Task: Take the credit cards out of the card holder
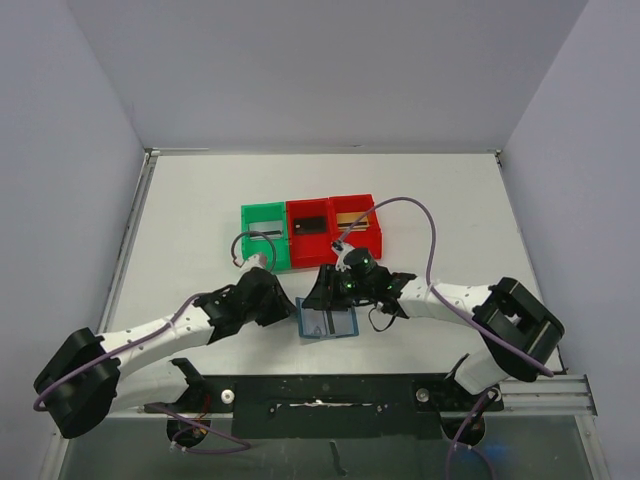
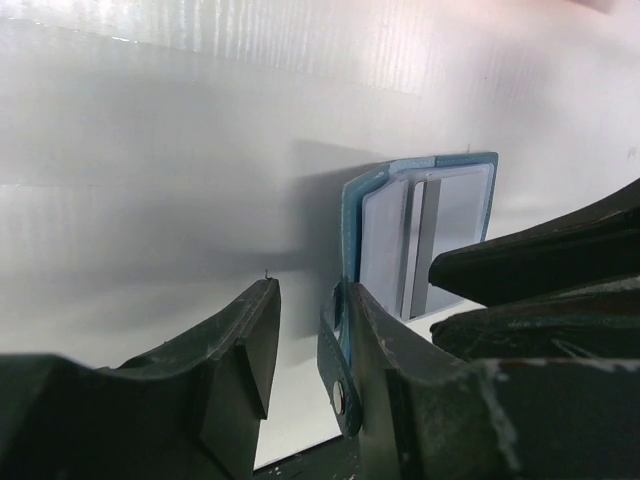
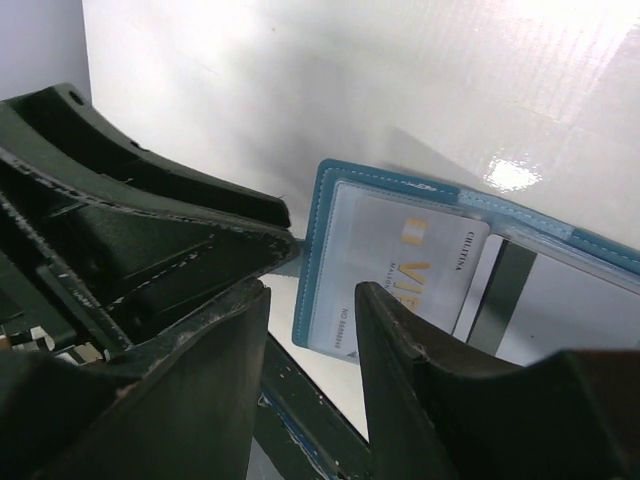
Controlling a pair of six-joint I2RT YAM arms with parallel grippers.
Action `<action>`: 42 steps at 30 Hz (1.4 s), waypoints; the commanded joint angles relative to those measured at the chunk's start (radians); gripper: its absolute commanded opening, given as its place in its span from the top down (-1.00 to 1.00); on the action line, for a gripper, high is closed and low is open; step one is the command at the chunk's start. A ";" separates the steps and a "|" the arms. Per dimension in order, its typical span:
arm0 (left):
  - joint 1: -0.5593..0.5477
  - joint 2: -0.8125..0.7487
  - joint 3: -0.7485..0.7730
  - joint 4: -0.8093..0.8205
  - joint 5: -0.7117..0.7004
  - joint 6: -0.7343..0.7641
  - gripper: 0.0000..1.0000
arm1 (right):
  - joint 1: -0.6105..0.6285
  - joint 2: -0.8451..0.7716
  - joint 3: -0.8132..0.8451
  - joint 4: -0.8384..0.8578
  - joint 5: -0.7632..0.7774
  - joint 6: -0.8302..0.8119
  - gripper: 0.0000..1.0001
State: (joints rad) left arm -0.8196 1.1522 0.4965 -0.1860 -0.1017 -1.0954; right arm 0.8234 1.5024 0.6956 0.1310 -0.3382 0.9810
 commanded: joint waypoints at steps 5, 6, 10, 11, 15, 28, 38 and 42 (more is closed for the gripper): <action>-0.006 -0.093 0.050 -0.105 -0.078 -0.015 0.23 | -0.025 -0.126 -0.039 -0.063 0.167 0.027 0.17; -0.006 -0.100 0.058 -0.111 -0.080 -0.015 0.21 | -0.028 -0.144 -0.047 -0.073 0.183 0.029 0.16; -0.006 -0.120 0.100 -0.133 -0.076 -0.006 0.15 | -0.037 -0.201 -0.083 -0.086 0.224 0.043 0.12; -0.005 -0.122 0.115 -0.136 -0.071 0.000 0.15 | -0.039 -0.213 -0.088 -0.092 0.235 0.046 0.12; -0.006 -0.118 0.193 -0.150 -0.046 0.029 0.12 | -0.037 -0.289 -0.126 -0.097 0.310 0.071 0.05; -0.039 0.028 0.319 -0.073 0.154 0.101 0.13 | -0.046 -0.487 -0.236 -0.080 0.460 0.096 -0.41; -0.072 0.196 0.347 -0.235 0.055 0.119 0.45 | -0.052 -0.457 -0.259 0.016 0.351 0.099 -0.17; -0.077 0.236 0.312 -0.217 0.050 0.122 0.53 | -0.057 -0.426 -0.239 0.017 0.332 0.083 -0.08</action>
State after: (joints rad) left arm -0.8890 1.3659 0.8028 -0.3950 -0.0212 -0.9966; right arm 0.7776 1.0569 0.4381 0.0776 0.0185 1.0805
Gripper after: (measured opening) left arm 0.251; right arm 0.555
